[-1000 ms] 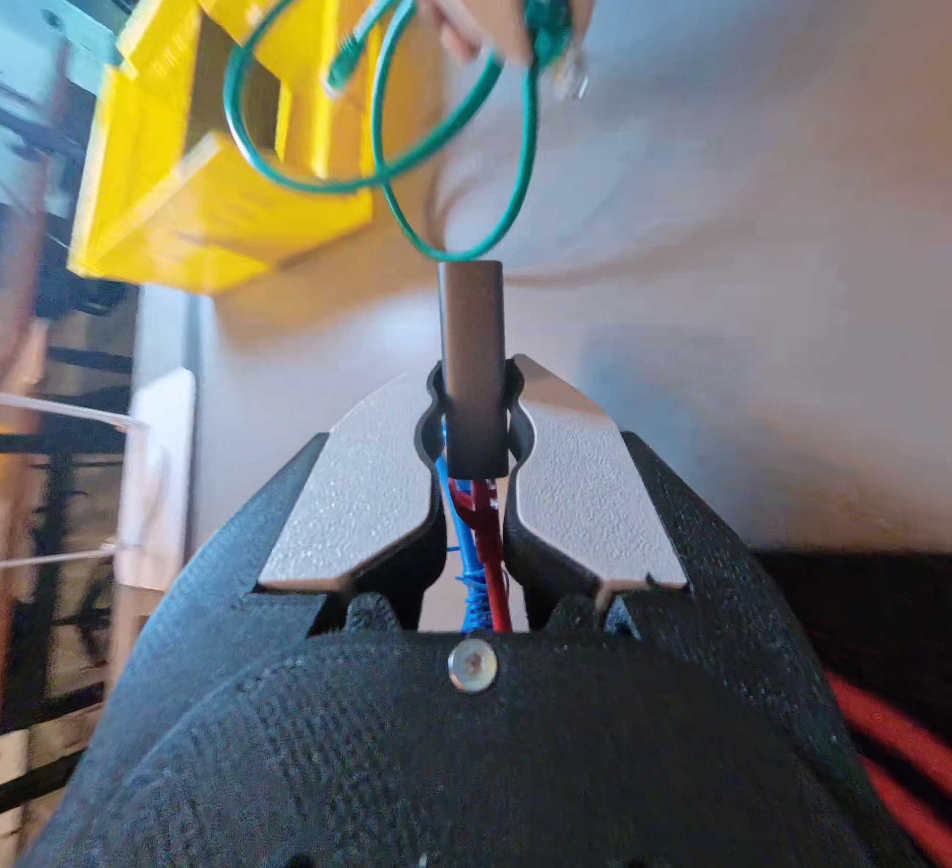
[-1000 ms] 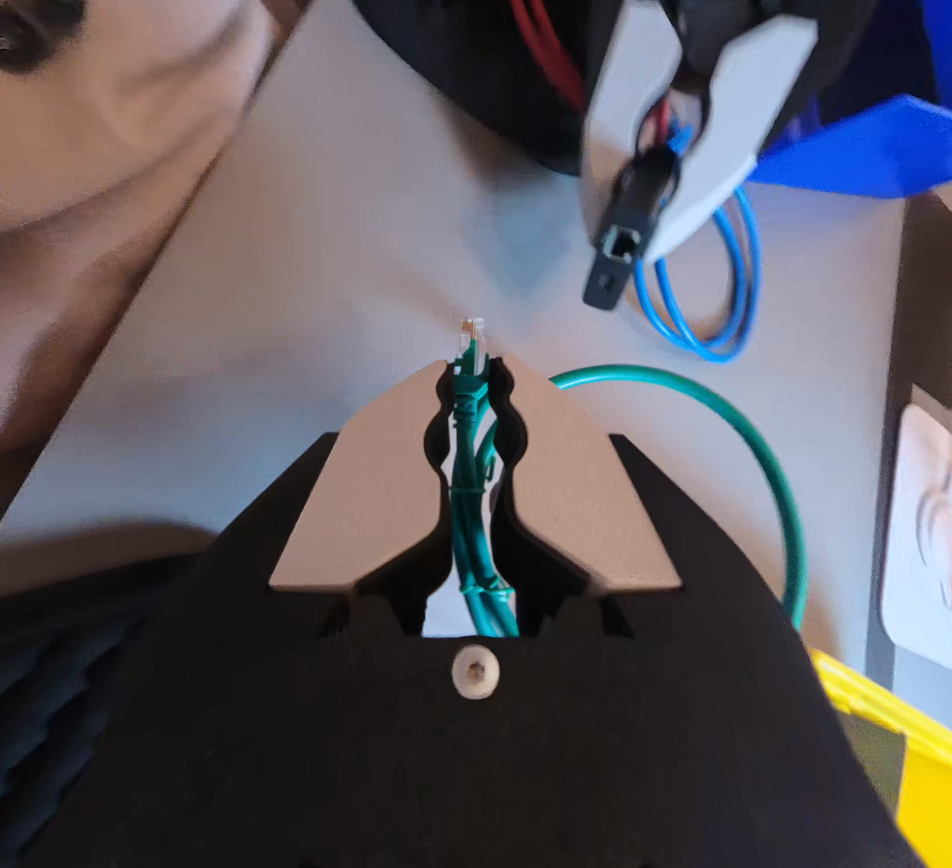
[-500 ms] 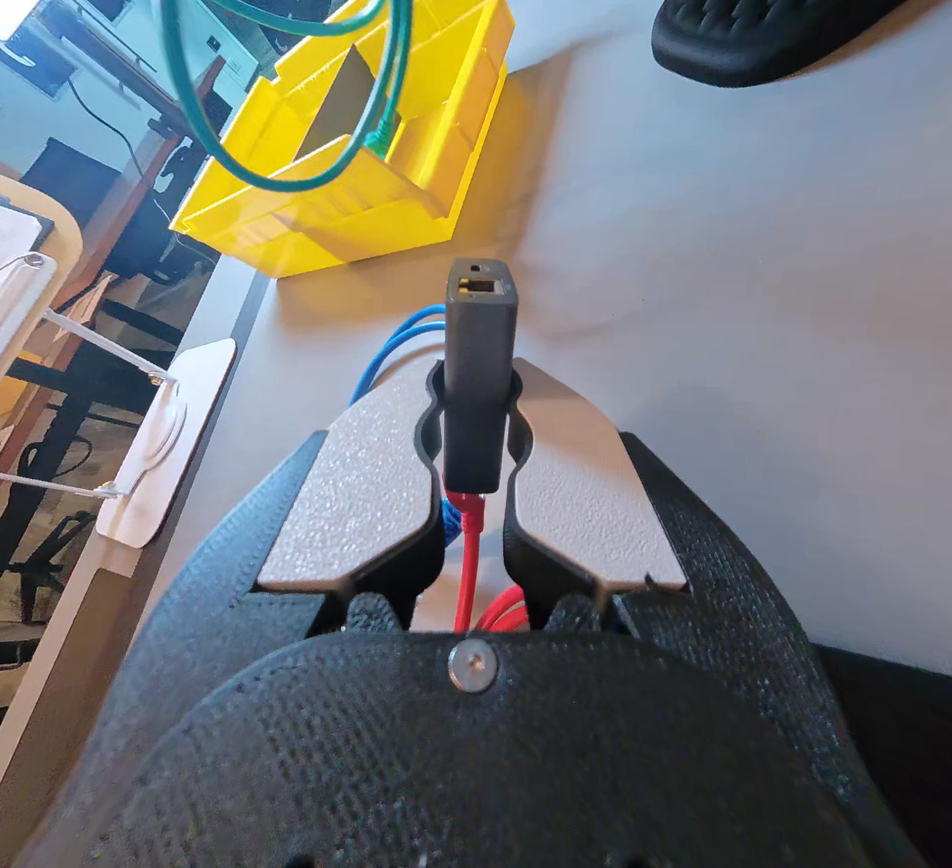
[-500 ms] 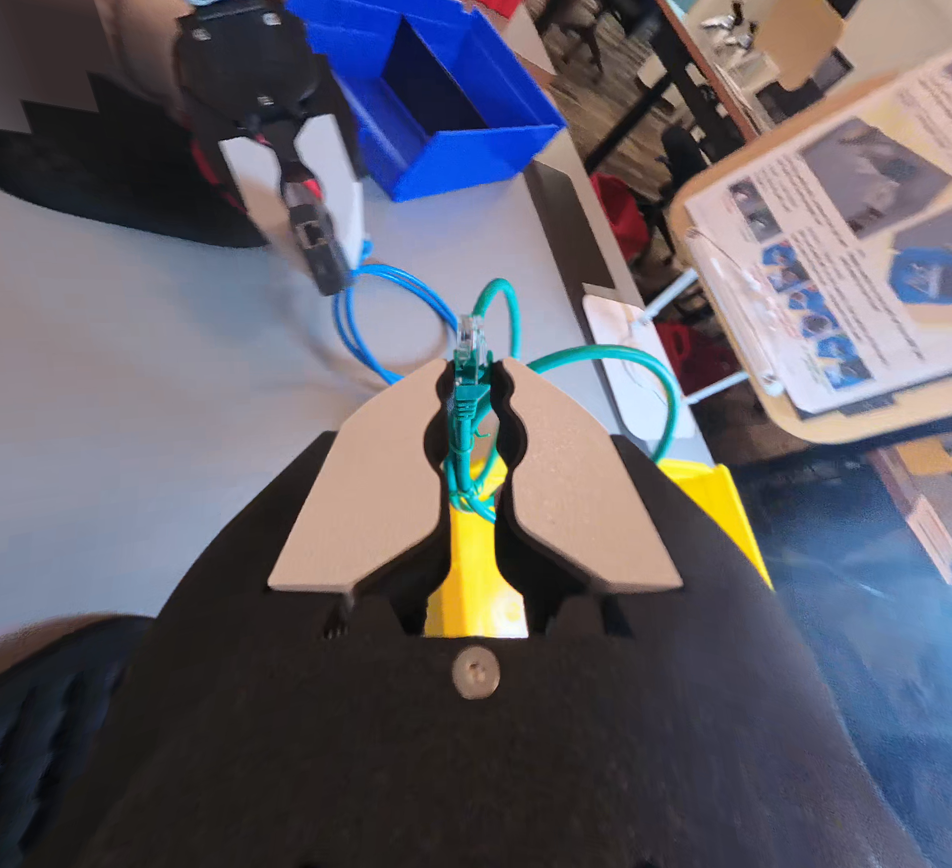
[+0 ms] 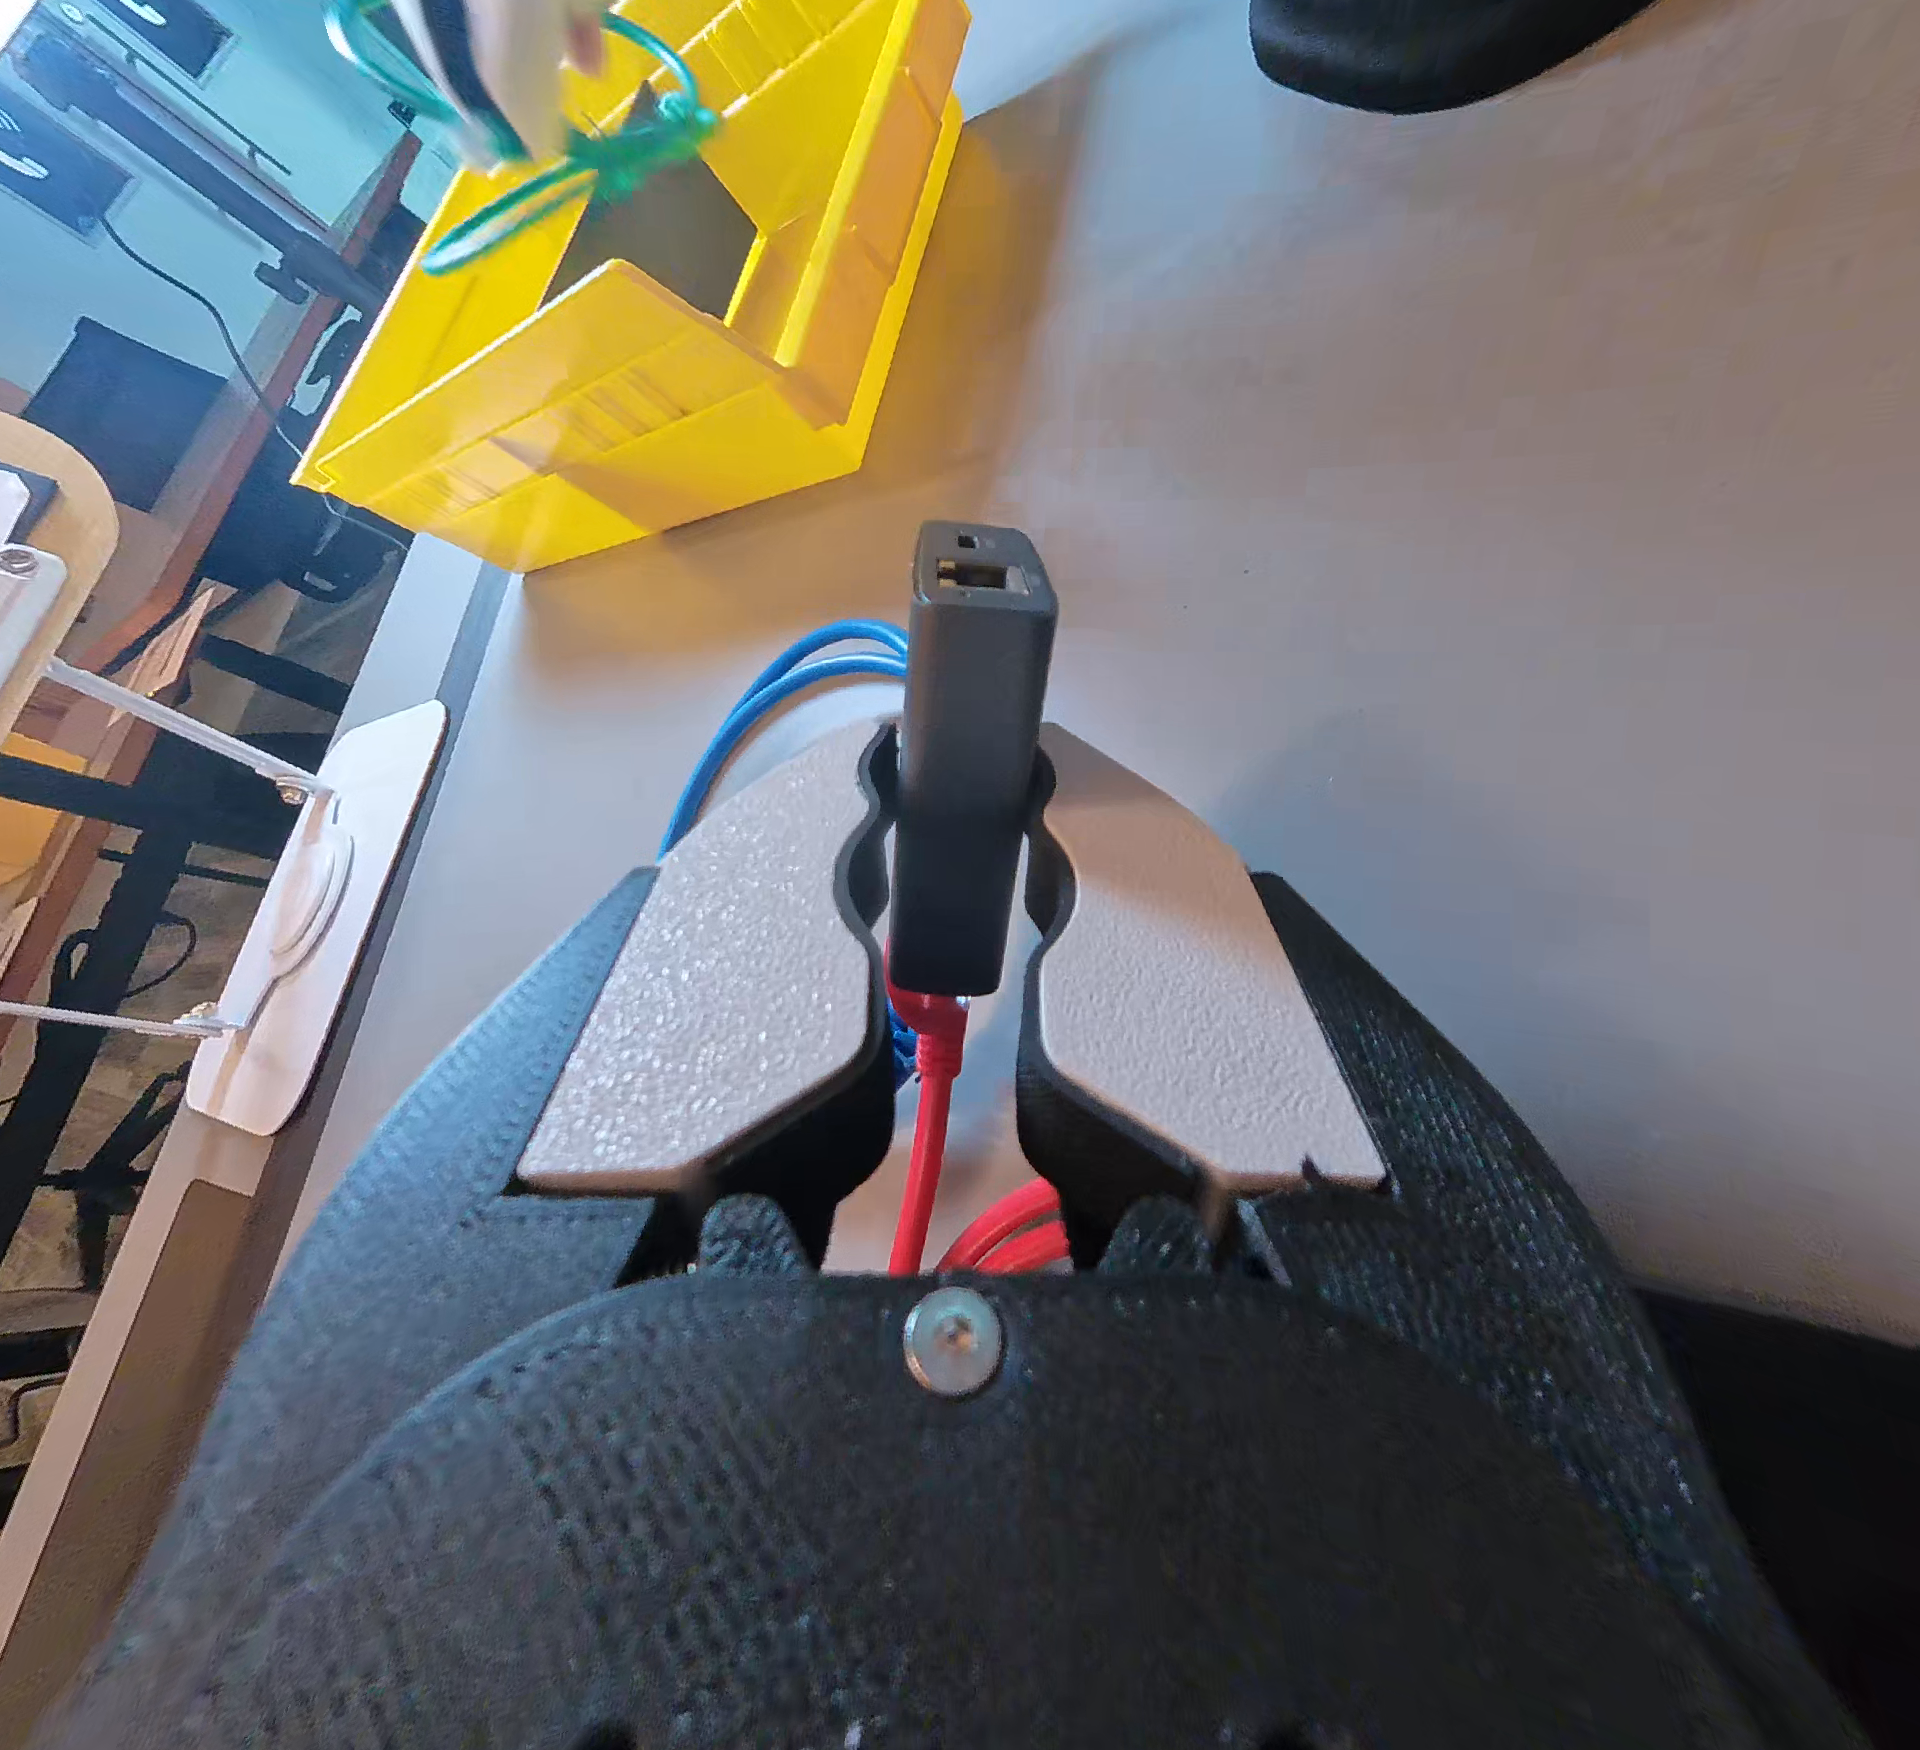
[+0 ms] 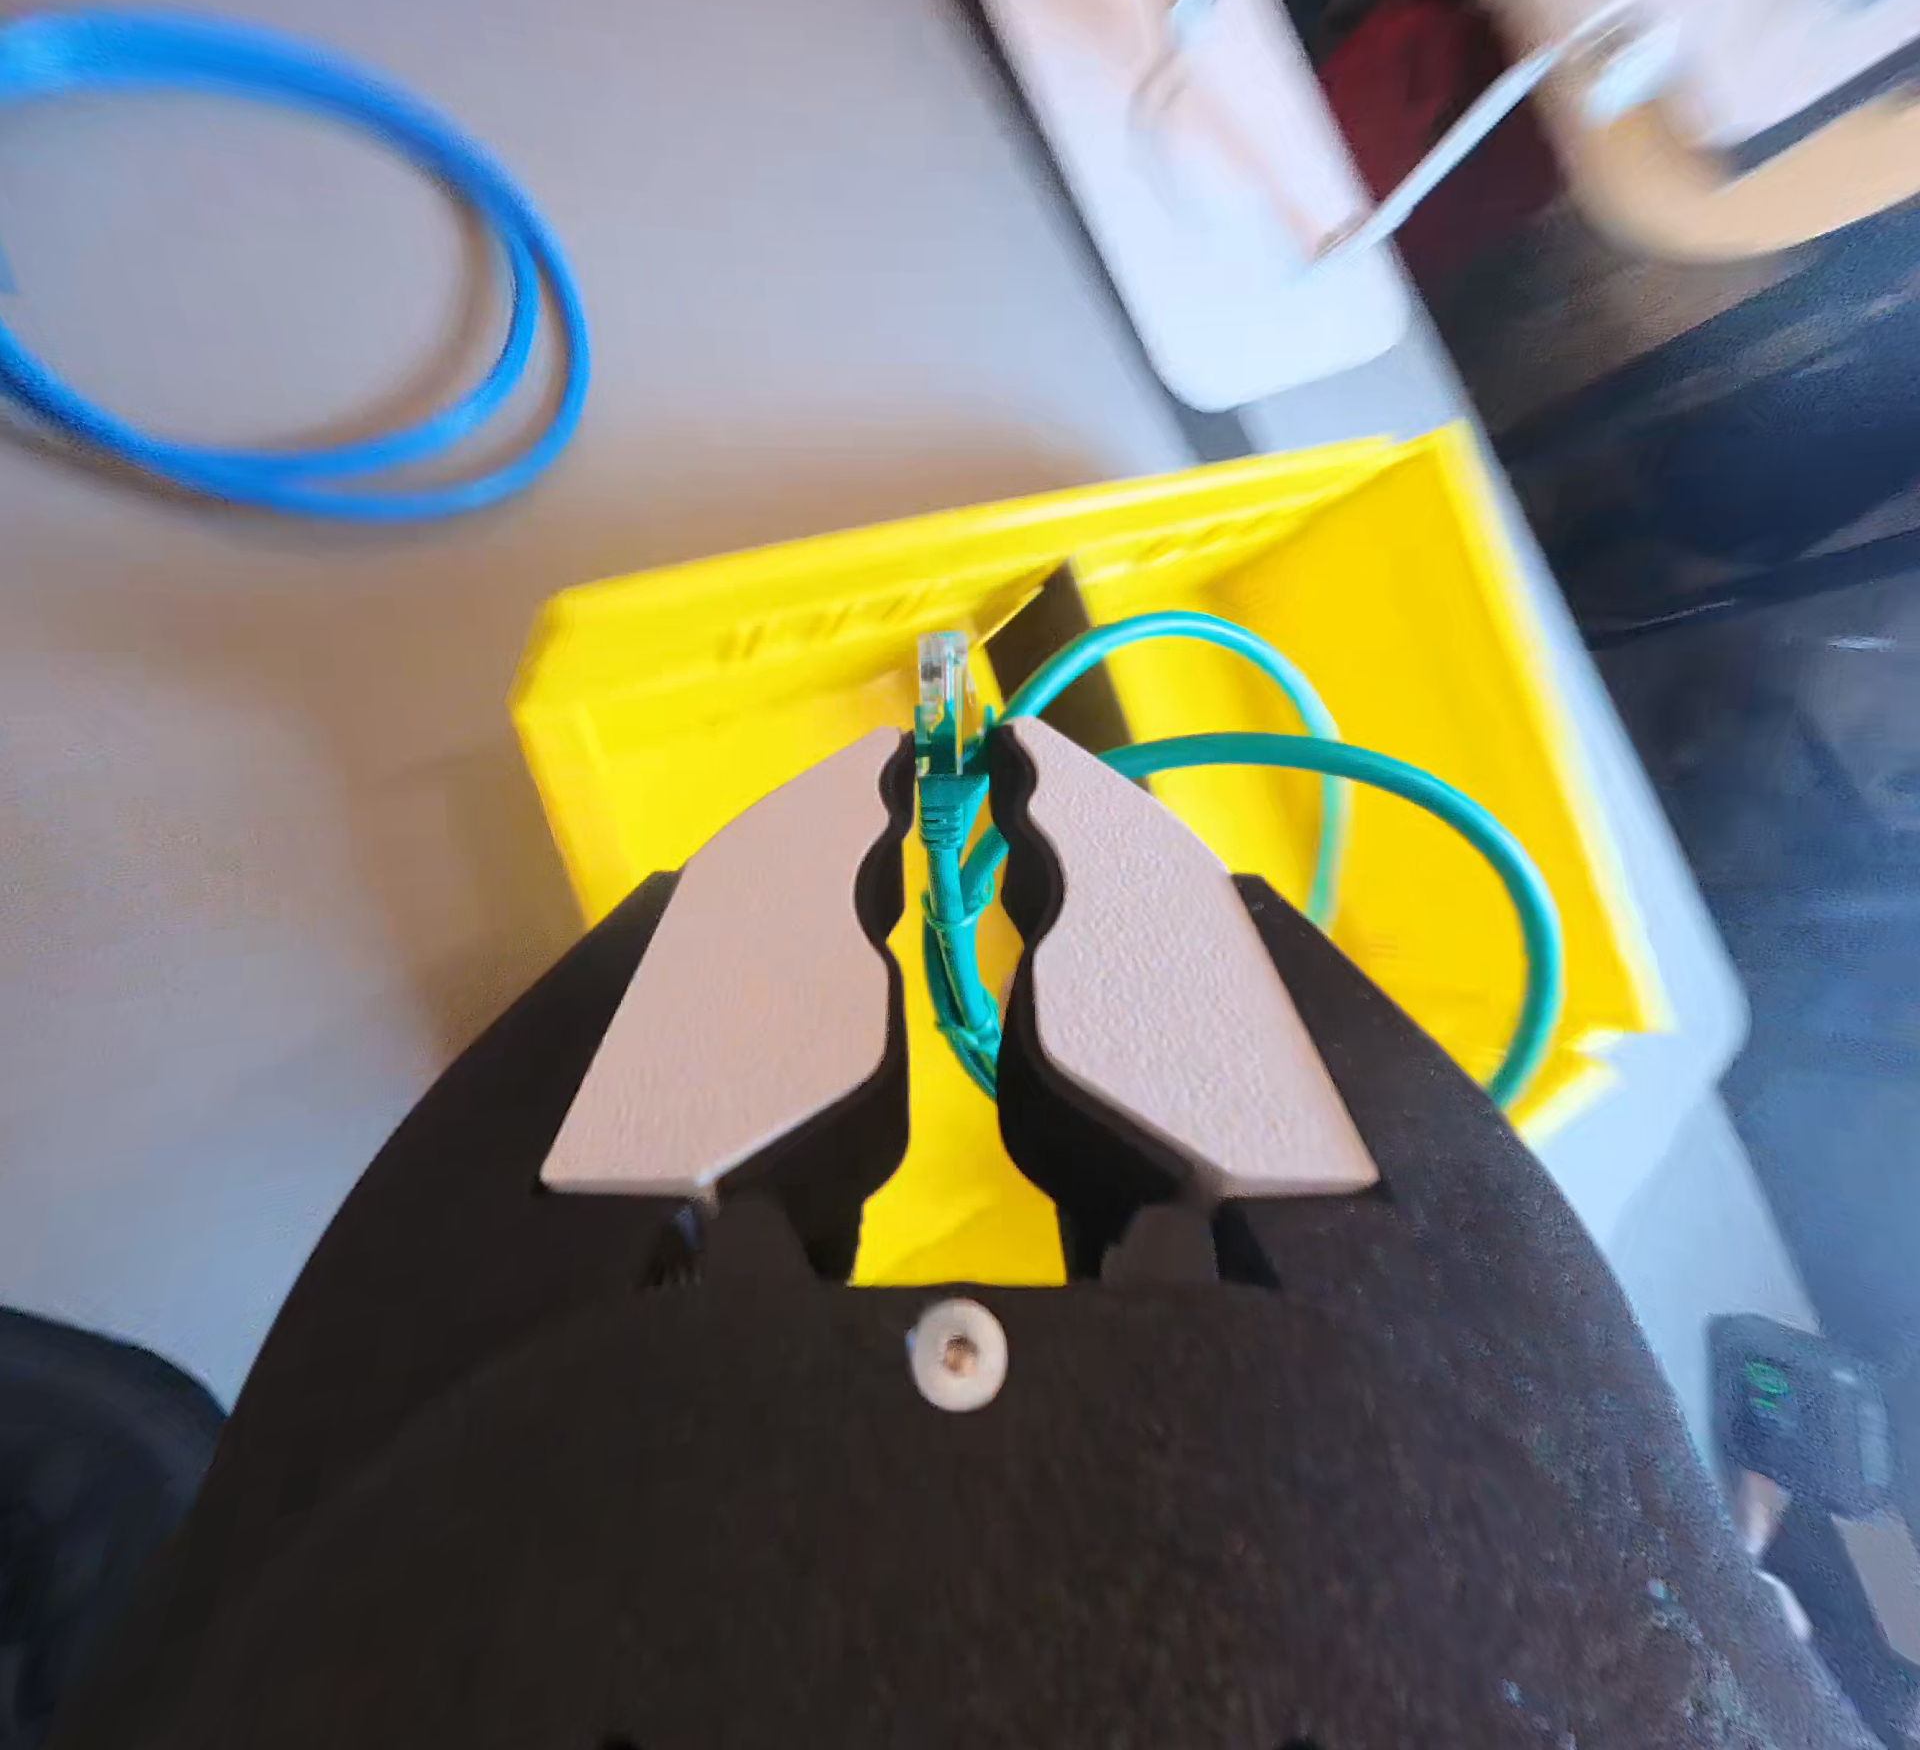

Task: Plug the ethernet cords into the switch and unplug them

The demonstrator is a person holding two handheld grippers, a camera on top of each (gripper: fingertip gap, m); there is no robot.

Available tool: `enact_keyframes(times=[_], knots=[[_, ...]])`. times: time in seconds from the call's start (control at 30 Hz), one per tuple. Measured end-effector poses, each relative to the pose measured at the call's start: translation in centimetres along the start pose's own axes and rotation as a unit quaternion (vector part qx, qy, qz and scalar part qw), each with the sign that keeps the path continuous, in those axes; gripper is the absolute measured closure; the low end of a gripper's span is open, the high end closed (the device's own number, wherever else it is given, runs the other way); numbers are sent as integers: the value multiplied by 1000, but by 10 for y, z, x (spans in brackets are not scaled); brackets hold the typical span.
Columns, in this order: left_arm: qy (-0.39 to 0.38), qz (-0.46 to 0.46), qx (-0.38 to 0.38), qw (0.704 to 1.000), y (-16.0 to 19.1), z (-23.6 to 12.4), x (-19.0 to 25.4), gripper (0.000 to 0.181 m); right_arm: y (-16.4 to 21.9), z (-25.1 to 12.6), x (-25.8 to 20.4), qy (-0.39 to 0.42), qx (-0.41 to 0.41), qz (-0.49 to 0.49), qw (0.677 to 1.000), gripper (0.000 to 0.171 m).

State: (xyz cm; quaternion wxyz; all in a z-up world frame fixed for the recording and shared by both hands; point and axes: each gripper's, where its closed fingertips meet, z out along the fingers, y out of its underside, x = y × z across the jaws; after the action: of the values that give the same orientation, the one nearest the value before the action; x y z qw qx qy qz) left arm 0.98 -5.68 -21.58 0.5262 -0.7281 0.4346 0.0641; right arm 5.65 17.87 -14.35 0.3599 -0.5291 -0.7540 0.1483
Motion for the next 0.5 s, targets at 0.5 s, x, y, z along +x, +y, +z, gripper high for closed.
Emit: enact_keyframes(times=[0.5], knots=[[-11,-18,28,999,-8,-6,-7,159,-62,-42,-110,-108,178,-51,977,129]])
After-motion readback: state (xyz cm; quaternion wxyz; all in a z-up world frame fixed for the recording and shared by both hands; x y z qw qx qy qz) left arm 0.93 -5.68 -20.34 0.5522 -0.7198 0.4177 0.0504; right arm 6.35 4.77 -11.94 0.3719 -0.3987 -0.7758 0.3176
